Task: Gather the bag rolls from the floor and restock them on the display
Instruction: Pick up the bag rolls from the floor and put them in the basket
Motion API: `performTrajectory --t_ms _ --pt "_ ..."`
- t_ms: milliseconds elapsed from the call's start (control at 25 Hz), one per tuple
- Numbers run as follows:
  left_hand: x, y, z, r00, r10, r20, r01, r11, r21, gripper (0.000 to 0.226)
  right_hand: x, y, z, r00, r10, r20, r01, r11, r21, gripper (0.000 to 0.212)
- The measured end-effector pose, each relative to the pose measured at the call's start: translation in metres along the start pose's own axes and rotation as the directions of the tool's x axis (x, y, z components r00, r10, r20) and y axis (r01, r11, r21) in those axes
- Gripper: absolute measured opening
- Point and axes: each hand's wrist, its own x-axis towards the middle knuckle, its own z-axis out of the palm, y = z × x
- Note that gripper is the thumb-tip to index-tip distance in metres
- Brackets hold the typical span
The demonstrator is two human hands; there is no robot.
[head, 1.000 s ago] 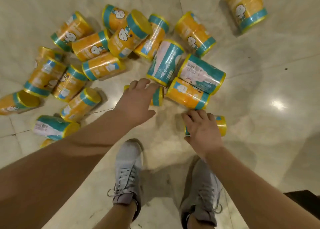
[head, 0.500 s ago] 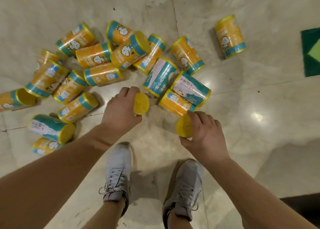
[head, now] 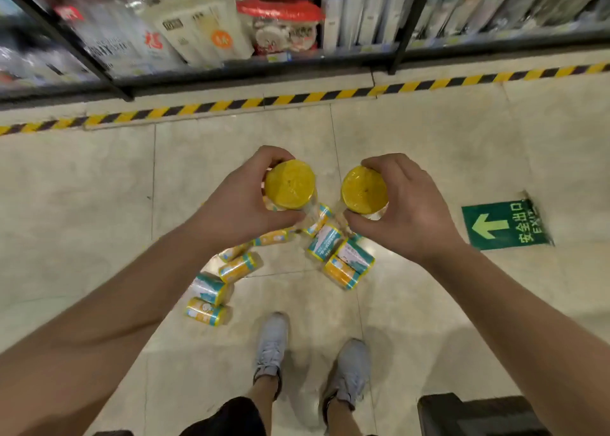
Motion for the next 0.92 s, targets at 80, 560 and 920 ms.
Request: performTrajectory --t_ms 80,560,920 --pt "-0.023 0.072 -0.07 0.997 0.059 -0.052 -0.06 0.998 -0.016 0.073 0.028 -0.066 -0.081 0.995 -0.097 -0.027 0.096 0.995 -0.017 0.071" --pt "-0.204 0.27 -0.243 0.883 0.147 -0.445 -0.195 0.979 -0.064 0.073 0.04 -0.311 -0.295 0.883 -0.469 0.027 0.469 0.883 0.024 0.072" --pt "-0.433 0.261 -0.147 0.522 -0.227 -0.822 0.009 0.965 -0.261 0.066 -0.051 -0.42 -0.239 0.507 -0.834 0.22 0.735 0.551 0.396 0.065"
